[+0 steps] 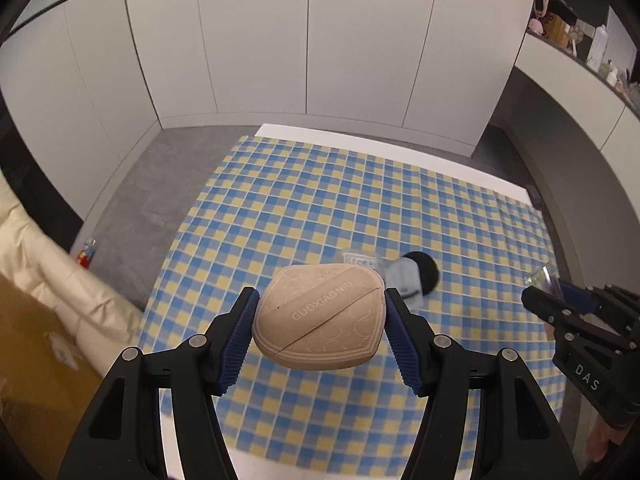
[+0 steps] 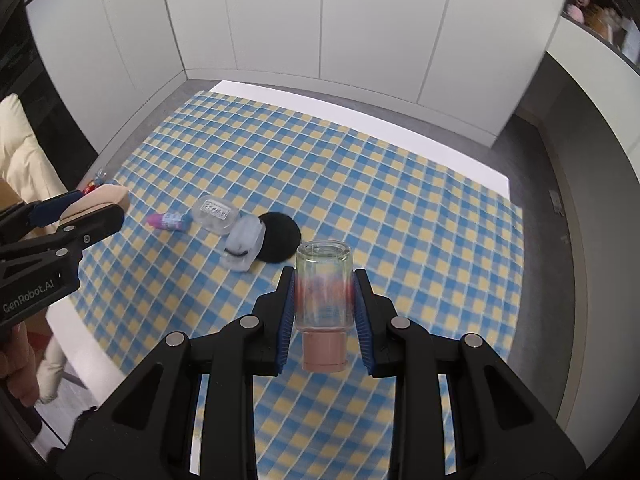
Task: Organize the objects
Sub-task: 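Lift the peach sponge with the left tool while the right tool lifts the pink bottle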
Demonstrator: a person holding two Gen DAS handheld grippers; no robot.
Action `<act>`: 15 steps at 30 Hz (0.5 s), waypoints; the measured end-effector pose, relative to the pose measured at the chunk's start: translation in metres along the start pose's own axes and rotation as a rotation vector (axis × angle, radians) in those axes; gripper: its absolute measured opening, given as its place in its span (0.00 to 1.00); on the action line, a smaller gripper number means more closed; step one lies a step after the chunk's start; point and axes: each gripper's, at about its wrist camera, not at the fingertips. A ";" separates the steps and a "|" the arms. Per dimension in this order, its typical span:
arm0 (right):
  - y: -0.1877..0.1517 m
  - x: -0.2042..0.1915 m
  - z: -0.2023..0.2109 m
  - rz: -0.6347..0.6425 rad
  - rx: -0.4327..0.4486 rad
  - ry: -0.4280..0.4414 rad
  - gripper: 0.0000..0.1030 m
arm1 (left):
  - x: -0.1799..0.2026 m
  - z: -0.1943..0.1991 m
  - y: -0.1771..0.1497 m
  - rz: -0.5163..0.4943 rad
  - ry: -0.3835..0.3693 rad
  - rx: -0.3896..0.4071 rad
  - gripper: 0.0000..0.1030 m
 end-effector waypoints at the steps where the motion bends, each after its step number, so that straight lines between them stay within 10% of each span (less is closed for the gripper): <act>1: -0.002 -0.003 0.004 -0.013 -0.004 0.006 0.28 | -0.001 0.006 -0.003 0.005 -0.007 0.002 0.61; 15: -0.048 -0.023 0.085 -0.034 0.046 0.007 0.28 | 0.005 0.098 -0.058 -0.033 0.012 0.102 0.61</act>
Point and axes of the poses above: each gripper's, at about its wrist camera, not at the fingertips, and z roughly against the way its jaws point, x to its right, y to its top, and after that the axes turned 11 degrees about -x, right-handed
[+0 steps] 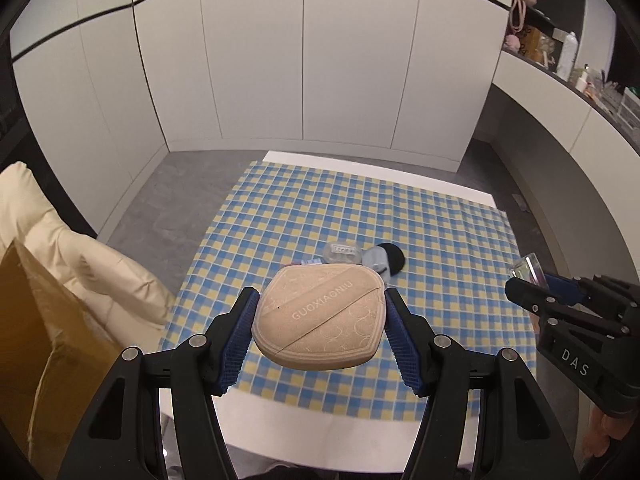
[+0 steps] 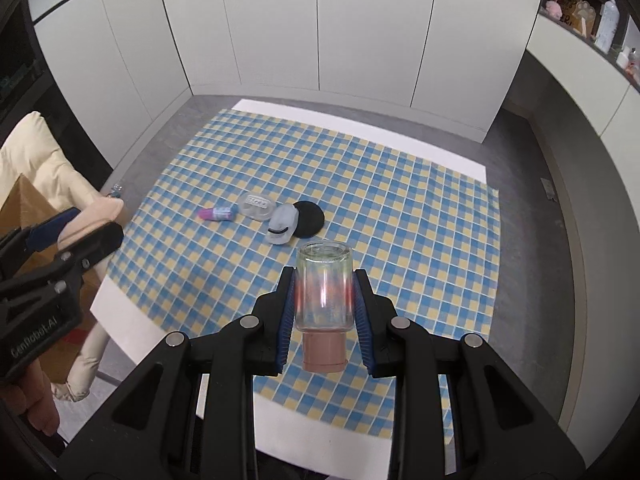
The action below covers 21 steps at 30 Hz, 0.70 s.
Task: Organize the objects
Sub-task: 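Lift the peach sponge with the left tool while the right tool lifts the pink bottle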
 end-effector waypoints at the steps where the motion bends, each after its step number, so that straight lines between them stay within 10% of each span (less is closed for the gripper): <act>1: -0.004 -0.001 0.007 0.007 0.004 -0.006 0.28 | 0.000 0.006 -0.003 0.002 -0.003 0.007 0.61; 21: -0.069 -0.005 0.065 0.055 0.075 -0.032 0.28 | 0.002 0.062 -0.053 0.008 -0.038 0.090 0.61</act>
Point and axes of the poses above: each gripper's, at about its wrist camera, not at the fingertips, and z roughly against the way its jaws point, x to its right, y to its top, and after that the axes turned 11 degrees about -x, right-handed
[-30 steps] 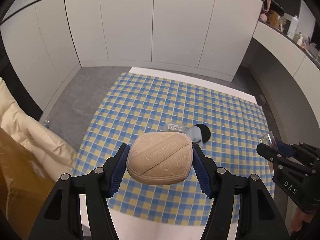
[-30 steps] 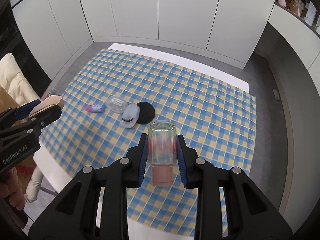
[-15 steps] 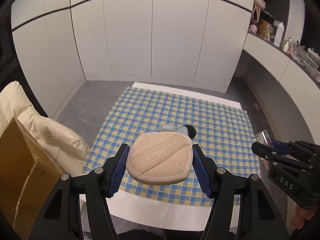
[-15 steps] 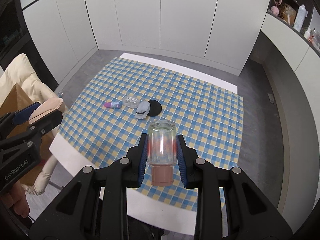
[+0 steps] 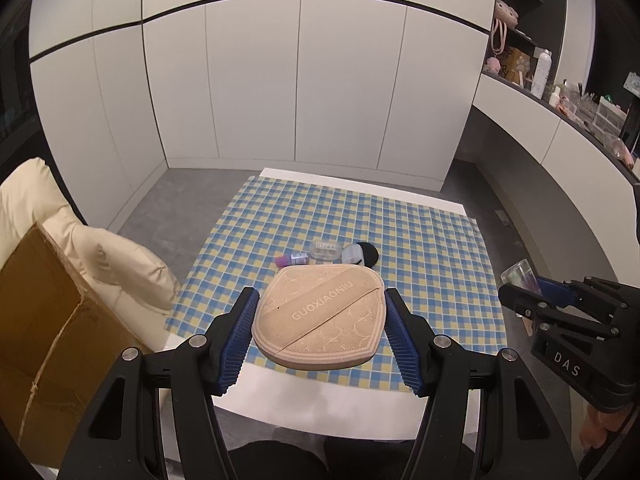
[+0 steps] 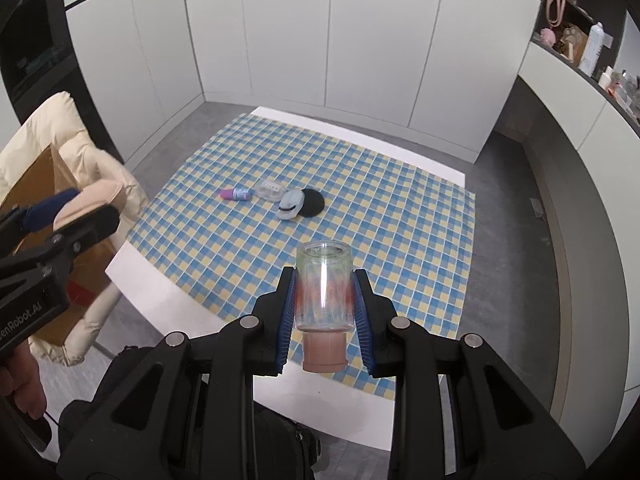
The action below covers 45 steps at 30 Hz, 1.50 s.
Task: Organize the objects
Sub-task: 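Lift the peach sponge with the left tool while the right tool lifts the pink bottle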
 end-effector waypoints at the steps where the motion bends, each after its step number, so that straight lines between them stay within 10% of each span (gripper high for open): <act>1: 0.000 0.000 0.001 0.001 0.005 0.002 0.28 | 0.001 0.000 -0.001 0.000 -0.002 0.002 0.61; 45: 0.013 -0.027 -0.011 -0.001 0.017 0.042 0.28 | -0.041 -0.009 -0.003 0.060 0.023 0.019 0.61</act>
Point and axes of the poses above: each gripper's, at about its wrist camera, not at the fingertips, and z roughly against the way its jaws point, x to its right, y to its top, and after that the axes turned 11 degrees about -x, right-handed
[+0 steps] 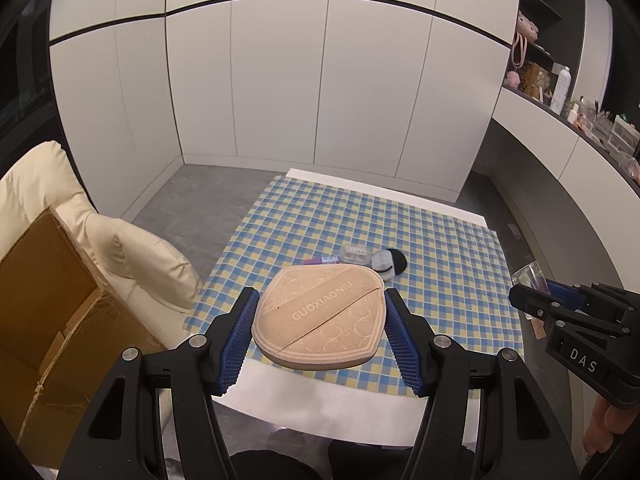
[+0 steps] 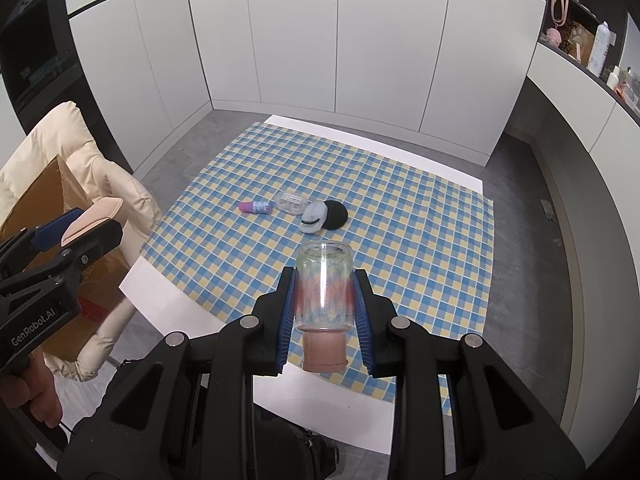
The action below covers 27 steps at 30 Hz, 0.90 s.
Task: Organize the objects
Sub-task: 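Lift the peach sponge with the left tool while the right tool lifts the pink bottle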
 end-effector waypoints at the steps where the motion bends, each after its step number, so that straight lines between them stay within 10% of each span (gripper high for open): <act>1: 0.001 -0.002 0.000 0.001 0.001 0.003 0.28 | -0.002 0.000 0.000 0.002 0.000 0.001 0.61; 27: 0.013 -0.052 -0.004 0.083 0.025 0.046 0.28 | -0.048 0.013 -0.006 0.069 0.041 0.043 0.61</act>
Point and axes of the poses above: each gripper's, at about its wrist camera, not at the fingertips, and z roughly against the way its jaws point, x to its right, y to its top, and after that the axes turned 11 degrees about -x, right-handed
